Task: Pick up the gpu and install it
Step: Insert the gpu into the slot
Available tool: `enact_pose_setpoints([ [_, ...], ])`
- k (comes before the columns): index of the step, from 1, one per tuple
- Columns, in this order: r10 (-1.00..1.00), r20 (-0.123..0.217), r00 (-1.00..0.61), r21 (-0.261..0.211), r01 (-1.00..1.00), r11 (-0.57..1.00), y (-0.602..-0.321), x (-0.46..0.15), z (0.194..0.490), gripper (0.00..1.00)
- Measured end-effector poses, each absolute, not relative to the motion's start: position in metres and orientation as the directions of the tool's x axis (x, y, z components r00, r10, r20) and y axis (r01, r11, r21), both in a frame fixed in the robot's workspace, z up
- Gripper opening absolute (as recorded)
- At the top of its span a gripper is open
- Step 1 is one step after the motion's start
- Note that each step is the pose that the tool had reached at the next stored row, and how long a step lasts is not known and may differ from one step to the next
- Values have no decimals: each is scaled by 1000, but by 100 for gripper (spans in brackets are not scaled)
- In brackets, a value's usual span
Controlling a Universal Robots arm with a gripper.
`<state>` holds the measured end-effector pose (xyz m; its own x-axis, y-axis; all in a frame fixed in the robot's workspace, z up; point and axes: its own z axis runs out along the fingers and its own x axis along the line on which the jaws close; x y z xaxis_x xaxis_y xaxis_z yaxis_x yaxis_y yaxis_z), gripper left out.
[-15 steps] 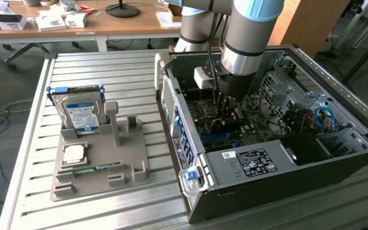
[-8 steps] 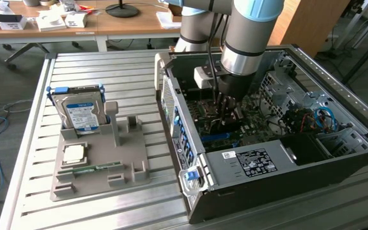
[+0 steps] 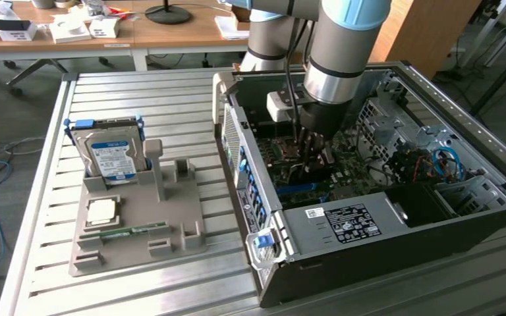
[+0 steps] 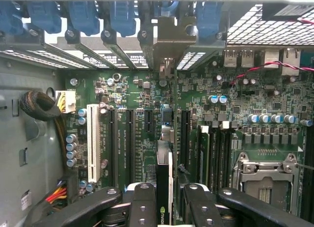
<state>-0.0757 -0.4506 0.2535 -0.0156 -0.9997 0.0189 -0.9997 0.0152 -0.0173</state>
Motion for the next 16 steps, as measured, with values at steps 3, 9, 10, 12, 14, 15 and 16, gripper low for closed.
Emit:
enact_pose_setpoints([
  [3,-1000,19,-19,-17,-1000,18,-451,-76,253,26],
  [9,-999,19,-27,-17,-999,27,-451,-76,253,26],
  [10,-999,19,-28,-17,-999,28,-451,-76,252,26],
  [12,-999,19,-31,-17,-999,30,-451,-76,252,26],
  [14,-999,19,-32,-17,-999,31,-451,-76,252,26],
  [15,-999,19,-33,-17,-999,32,-451,-76,252,26],
  [16,-999,19,-34,-17,-999,33,-451,-76,252,26],
])
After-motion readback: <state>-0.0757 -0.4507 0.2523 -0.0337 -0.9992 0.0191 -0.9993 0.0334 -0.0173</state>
